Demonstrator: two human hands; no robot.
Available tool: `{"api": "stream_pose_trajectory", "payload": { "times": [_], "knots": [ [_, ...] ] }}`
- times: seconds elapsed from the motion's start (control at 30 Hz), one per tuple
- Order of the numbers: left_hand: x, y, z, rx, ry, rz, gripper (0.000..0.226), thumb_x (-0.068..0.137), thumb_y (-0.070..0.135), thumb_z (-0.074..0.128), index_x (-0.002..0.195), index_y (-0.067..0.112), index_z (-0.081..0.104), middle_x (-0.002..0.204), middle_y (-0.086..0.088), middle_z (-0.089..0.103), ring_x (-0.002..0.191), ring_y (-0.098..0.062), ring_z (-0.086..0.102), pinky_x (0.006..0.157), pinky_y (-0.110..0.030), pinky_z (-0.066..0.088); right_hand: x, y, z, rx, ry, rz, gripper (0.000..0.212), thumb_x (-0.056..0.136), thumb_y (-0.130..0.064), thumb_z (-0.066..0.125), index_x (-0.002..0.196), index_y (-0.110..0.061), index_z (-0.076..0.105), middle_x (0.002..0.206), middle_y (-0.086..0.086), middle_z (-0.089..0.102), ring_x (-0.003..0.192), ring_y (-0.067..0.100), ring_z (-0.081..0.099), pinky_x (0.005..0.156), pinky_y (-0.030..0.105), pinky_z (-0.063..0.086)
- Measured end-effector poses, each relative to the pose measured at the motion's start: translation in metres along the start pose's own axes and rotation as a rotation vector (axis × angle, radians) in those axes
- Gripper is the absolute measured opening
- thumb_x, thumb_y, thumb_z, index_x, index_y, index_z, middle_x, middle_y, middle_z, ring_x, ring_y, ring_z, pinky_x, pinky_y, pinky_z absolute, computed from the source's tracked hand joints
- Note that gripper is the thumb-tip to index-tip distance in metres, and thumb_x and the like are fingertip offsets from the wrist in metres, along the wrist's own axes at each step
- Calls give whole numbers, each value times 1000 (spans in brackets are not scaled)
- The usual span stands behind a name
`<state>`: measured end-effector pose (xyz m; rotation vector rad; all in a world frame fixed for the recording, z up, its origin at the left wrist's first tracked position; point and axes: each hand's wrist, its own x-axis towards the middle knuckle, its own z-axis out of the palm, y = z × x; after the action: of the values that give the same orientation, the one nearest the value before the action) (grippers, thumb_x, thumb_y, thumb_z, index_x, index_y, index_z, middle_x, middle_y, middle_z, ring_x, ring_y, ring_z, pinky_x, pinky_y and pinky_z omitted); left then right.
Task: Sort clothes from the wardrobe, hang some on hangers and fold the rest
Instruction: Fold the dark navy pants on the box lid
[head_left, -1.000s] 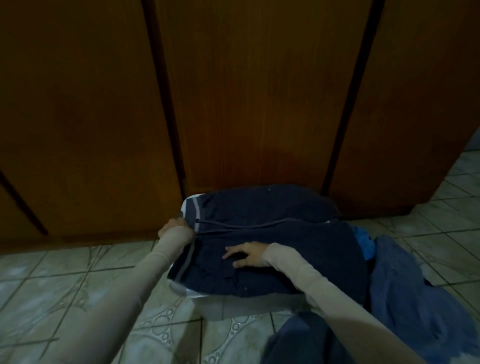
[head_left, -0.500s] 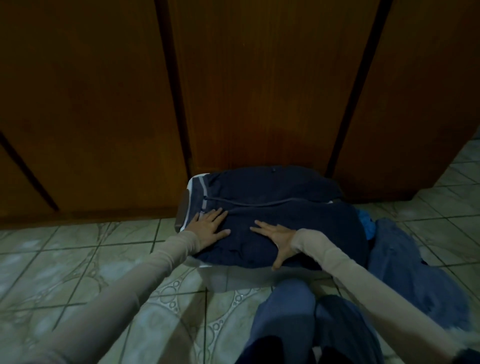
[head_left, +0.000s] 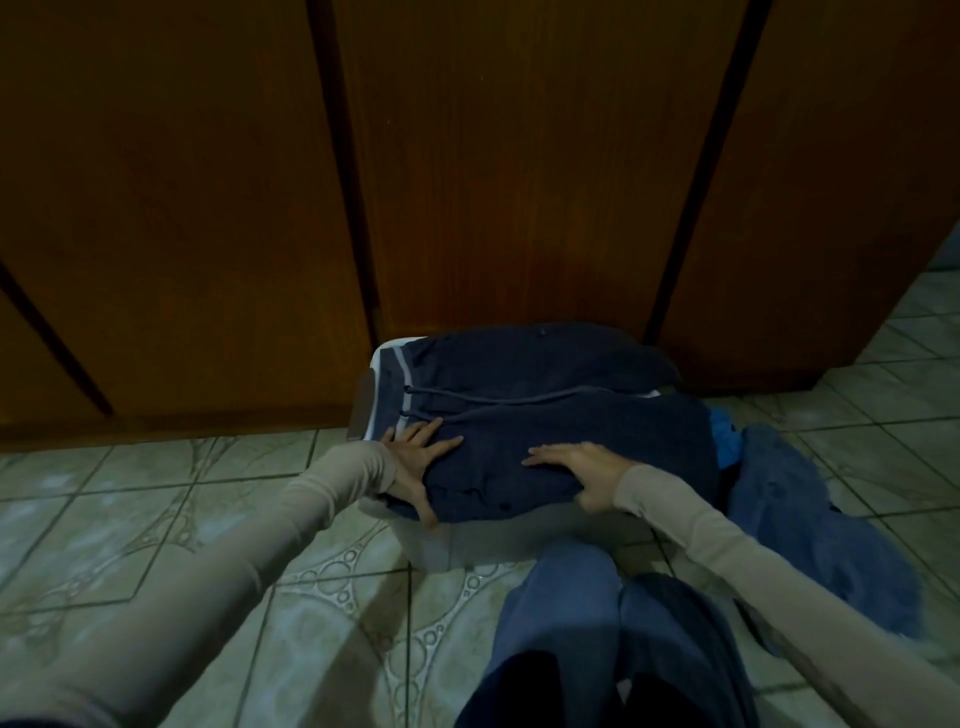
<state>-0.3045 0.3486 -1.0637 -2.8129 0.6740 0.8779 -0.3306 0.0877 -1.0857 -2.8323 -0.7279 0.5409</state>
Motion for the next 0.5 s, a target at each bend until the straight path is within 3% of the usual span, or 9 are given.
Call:
{"api": "stream_pose_trajectory", "payload": {
  "times": [0.1, 0.2, 0.33, 0.5],
  "knots": [
    [-1, 3, -7, -44, -4, -15, 98, 80, 45, 68, 148, 36, -1, 157, -5, -14, 144, -31, -6, 116, -51, 6, -4, 11, -11, 36, 39, 73, 65, 80, 7, 49, 137, -25, 45, 145, 2, 40, 133, 23, 37, 108, 31, 33],
    [-3, 9, -13, -171, 57, -29, 69, 90, 31, 57, 147, 36, 19, 158, -3, 4, 143, -28, 13, 116, -40, 19, -10, 18, -20, 1, 77, 191, 60, 82, 2, 46, 135, -27, 46, 136, 9, 47, 124, 31, 46, 96, 34, 44],
    [2, 19, -21, -155, 73, -88, 57, 95, 17, 40, 148, 27, 22, 154, -8, 23, 136, -29, 32, 110, -35, 32, -14, 23, -27, -47, 70, 324, 54, 90, -9, 48, 141, -24, 39, 142, 9, 41, 126, 30, 43, 95, 33, 41],
    [1, 27, -48, -105, 75, -163, 45, 98, 16, 35, 143, 13, 34, 146, -15, 36, 129, -31, 40, 104, -34, 34, -15, 21, -43, -20, -32, 400, 52, 95, -10, 44, 144, -20, 32, 148, 10, 33, 133, 30, 35, 103, 33, 36]
  ]
}}
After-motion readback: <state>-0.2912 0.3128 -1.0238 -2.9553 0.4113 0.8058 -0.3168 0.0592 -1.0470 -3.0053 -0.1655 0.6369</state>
